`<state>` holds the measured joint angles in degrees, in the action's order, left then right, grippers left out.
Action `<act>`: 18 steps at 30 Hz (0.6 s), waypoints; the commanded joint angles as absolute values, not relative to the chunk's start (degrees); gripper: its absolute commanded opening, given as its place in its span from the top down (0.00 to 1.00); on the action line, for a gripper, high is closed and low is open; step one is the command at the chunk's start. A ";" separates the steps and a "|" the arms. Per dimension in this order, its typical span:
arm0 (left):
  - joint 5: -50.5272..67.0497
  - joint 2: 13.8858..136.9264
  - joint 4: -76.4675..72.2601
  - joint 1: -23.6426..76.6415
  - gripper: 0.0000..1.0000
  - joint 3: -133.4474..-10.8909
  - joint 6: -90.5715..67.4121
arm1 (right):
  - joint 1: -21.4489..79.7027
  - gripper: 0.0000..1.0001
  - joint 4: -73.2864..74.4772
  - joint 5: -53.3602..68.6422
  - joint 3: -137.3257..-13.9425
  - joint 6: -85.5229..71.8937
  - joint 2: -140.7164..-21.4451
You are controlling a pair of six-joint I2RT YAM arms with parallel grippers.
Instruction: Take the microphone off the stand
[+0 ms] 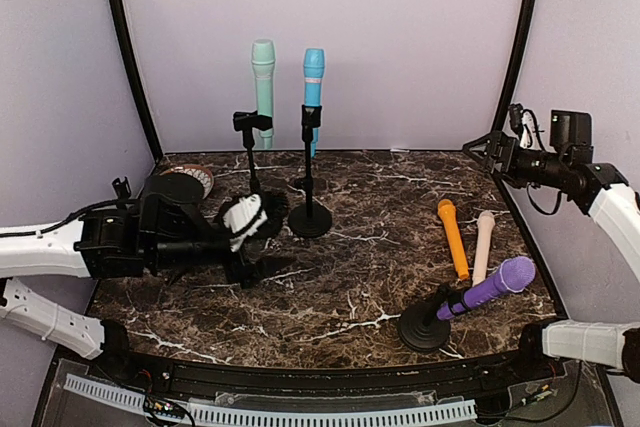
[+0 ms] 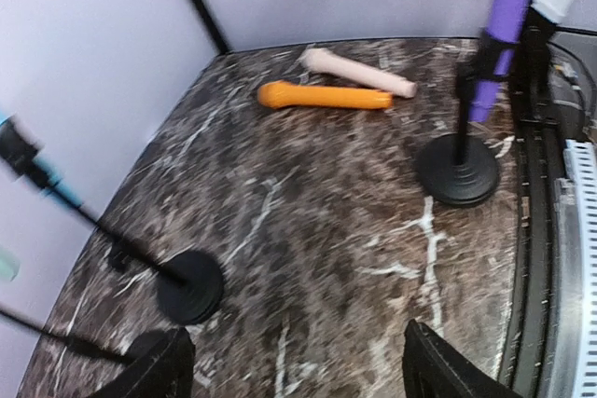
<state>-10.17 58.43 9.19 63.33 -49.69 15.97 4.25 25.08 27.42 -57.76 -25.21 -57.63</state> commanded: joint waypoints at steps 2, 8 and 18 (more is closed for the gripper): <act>7.31 73.43 -0.87 69.98 0.20 -56.95 15.05 | 4.66 0.01 20.91 39.66 -54.77 -23.97 -54.53; 27.56 90.36 -6.53 70.05 0.18 -67.42 12.64 | 4.79 0.01 21.46 46.06 -53.56 -21.91 -52.20; 37.96 112.18 -4.55 68.58 0.18 -87.50 12.93 | 4.91 0.01 18.38 51.27 -51.33 -23.39 -48.13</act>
